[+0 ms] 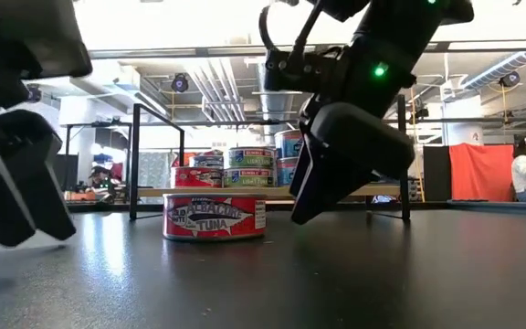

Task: Stack canned seafood by type on shelf
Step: Stack the red tuna can on the red tuna can

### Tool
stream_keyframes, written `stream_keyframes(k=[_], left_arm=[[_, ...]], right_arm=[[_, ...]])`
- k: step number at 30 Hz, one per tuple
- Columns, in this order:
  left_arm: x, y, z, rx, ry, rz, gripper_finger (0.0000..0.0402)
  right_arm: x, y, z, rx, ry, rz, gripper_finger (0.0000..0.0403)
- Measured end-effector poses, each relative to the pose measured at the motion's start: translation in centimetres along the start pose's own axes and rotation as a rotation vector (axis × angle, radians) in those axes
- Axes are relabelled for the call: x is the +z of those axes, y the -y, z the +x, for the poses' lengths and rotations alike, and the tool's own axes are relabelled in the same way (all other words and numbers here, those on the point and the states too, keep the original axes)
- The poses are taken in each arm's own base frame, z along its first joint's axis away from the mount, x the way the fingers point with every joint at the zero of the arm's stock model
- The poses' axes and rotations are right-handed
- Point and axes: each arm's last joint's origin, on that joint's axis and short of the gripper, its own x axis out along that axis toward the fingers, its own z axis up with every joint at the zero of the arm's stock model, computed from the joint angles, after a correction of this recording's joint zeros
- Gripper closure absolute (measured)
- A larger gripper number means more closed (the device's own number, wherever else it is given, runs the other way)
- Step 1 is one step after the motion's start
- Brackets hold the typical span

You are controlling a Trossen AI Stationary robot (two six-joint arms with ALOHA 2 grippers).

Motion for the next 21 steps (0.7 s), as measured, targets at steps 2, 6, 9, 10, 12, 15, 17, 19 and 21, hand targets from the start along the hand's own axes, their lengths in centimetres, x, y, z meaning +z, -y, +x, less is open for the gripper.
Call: stream_keyframes(k=[2,6,9,10,12,15,17,19,21], left_arm=[[0.0,0.0,0.0,0.019,0.039,0.003,0.0025],[0.2,-0.3,0.6,0.089,0.127,0.044,0.0014],[0.5,-1.3,1.5,0.136,0.1,0.117,0.0008],[0.8,-1.7,1.7,0.146,0.086,0.123,0.0007],[1.3,-2.6,1.8,0.163,0.073,0.154,0.0007],[2.0,-3.8,2.0,0.163,0.074,0.204,0.0008],[2.5,-4.3,2.6,0.118,0.078,0.238,0.0008],[3.0,-4.4,3.0,0.055,0.082,0.257,0.0008],[3.3,-4.4,3.5,0.015,0.082,0.27,0.0008]], right_arm=[[0.1,0.4,0.2,0.0,-0.006,-0.005,0.0069],[0.4,1.2,0.7,0.036,-0.007,-0.001,0.0069],[1.0,1.3,0.8,0.08,0.048,0.0,0.0069],[1.3,1.2,0.7,0.108,0.067,-0.005,0.0069],[1.6,0.8,0.6,0.19,0.09,-0.007,0.007],[1.4,0.2,0.6,0.252,0.085,-0.025,0.0071],[1.3,0.0,0.7,0.257,0.076,-0.028,0.0071],[1.4,0.0,0.7,0.258,0.082,-0.014,0.0071],[1.6,0.2,0.8,0.243,0.104,-0.001,0.0071]])
